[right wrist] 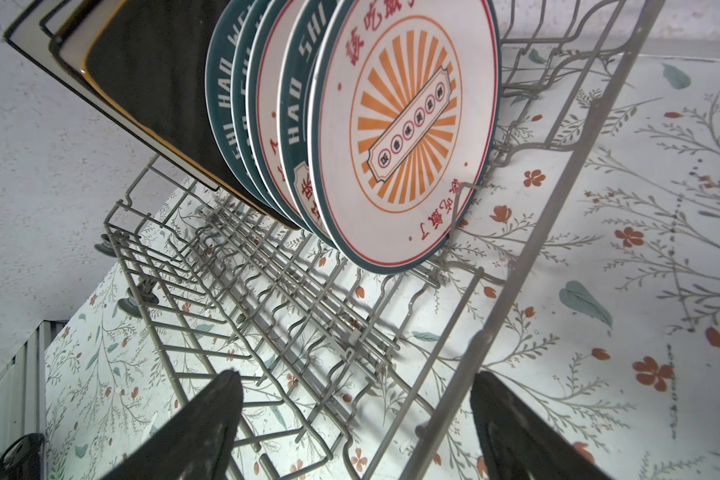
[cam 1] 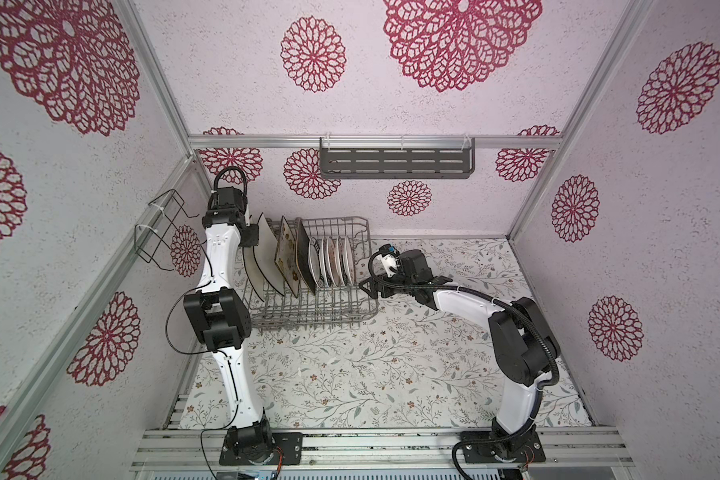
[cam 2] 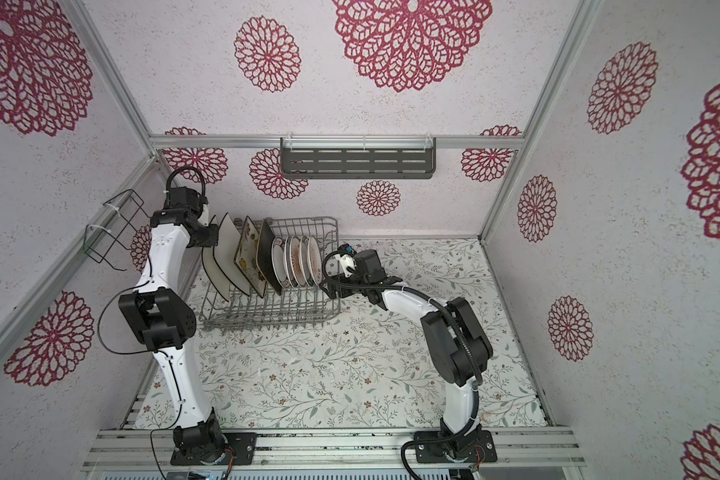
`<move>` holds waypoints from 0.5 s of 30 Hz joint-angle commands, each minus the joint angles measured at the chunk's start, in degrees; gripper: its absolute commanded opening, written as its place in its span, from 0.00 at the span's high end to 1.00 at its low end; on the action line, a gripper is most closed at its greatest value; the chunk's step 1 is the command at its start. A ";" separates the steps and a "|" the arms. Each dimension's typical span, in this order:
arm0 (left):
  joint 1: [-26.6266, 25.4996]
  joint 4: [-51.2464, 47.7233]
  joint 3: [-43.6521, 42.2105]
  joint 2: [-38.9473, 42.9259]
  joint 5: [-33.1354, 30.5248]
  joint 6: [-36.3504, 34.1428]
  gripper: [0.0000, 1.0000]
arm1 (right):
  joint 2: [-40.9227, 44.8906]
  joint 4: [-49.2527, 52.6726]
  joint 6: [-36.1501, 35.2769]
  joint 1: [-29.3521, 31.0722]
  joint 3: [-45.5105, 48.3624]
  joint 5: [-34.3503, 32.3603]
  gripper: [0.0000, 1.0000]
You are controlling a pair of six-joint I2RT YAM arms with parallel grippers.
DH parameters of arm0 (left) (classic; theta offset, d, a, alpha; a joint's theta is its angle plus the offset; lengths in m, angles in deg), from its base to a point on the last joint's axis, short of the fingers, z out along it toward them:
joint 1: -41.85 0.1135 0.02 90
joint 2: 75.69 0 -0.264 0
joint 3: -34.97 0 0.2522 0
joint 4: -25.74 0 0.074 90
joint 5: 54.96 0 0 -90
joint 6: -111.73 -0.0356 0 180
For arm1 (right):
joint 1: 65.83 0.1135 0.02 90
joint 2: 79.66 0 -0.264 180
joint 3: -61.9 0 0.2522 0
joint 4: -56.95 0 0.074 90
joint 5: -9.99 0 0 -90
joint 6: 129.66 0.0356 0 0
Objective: Unload the plates from the dish rack
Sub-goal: 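Close the left gripper on the white square plate and lift it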
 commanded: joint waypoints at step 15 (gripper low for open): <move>-0.38 4.07 1.35 12.90 -1.86 0.28 1.00 | 4.54 -4.46 2.53 0.19 2.25 -0.65 0.13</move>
